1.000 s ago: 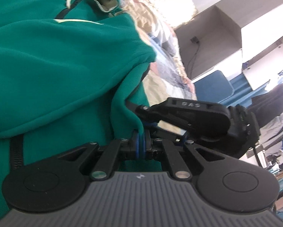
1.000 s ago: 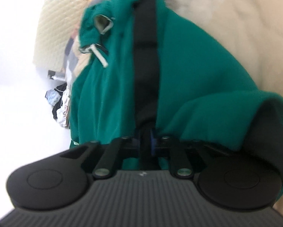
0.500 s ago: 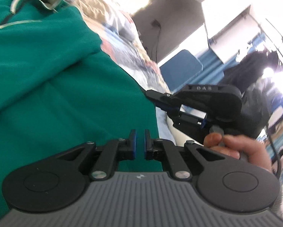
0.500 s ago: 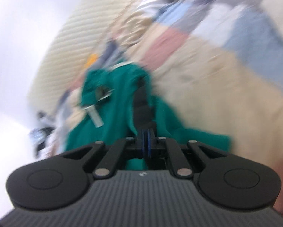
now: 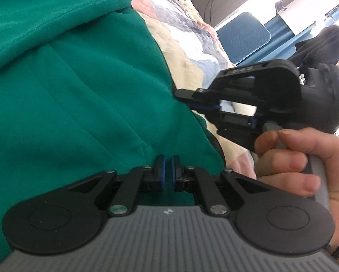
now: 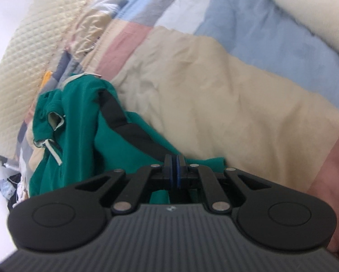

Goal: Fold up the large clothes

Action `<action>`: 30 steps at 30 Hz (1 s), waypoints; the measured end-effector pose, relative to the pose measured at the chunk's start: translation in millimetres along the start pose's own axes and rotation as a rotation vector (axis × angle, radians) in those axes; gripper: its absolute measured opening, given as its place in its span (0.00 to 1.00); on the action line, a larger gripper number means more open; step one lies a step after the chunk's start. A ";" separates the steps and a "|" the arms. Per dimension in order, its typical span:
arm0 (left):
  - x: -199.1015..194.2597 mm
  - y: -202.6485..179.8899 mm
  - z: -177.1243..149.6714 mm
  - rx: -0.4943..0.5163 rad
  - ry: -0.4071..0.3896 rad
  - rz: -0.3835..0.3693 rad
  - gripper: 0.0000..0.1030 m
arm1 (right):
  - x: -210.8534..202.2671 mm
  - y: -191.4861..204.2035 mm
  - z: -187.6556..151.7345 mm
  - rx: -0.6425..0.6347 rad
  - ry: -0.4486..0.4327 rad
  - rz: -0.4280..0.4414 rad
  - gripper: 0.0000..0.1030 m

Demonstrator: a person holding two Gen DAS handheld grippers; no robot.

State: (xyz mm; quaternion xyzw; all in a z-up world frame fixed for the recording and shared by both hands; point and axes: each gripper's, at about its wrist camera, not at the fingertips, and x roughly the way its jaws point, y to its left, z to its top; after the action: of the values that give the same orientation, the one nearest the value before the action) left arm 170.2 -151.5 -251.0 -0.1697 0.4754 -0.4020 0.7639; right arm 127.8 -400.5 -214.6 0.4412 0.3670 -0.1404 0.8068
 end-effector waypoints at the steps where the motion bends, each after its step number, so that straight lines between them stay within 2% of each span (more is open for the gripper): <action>1: -1.3 -1.2 1.0 0.007 0.001 0.005 0.06 | 0.9 -0.2 0.2 0.001 0.002 0.000 0.07; 8: -30.7 -16.4 12.7 0.090 -0.019 0.083 0.08 | -15.7 16.3 -3.6 -0.085 -0.033 0.027 0.12; 11: -59.0 -19.5 12.9 0.133 -0.058 0.136 0.10 | -23.0 28.7 -7.2 -0.163 -0.066 0.033 0.20; 13: -79.0 -16.9 16.1 0.132 -0.096 0.175 0.10 | -28.3 37.3 -9.7 -0.216 -0.101 0.028 0.34; 15: -101.5 -17.9 18.9 0.150 -0.141 0.222 0.10 | -34.8 45.5 -12.9 -0.265 -0.137 0.043 0.40; 18: -140.1 -20.0 20.3 0.187 -0.222 0.313 0.10 | -44.6 59.6 -19.7 -0.353 -0.173 0.097 0.40; 23: -190.0 -15.7 13.0 0.195 -0.345 0.411 0.12 | -64.4 90.0 -44.9 -0.548 -0.254 0.220 0.40; 27: -215.5 -5.9 1.6 0.159 -0.405 0.455 0.16 | -72.7 113.9 -71.1 -0.714 -0.305 0.292 0.40; 30: -229.3 10.0 -6.2 0.108 -0.429 0.472 0.19 | -70.8 128.2 -90.0 -0.804 -0.289 0.341 0.40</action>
State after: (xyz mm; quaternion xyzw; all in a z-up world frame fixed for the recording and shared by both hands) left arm 117.8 33.3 -125.2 -0.0950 0.3078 -0.1936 0.9267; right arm 107.3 -260.8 -116.6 0.1230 0.1983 0.0878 0.9684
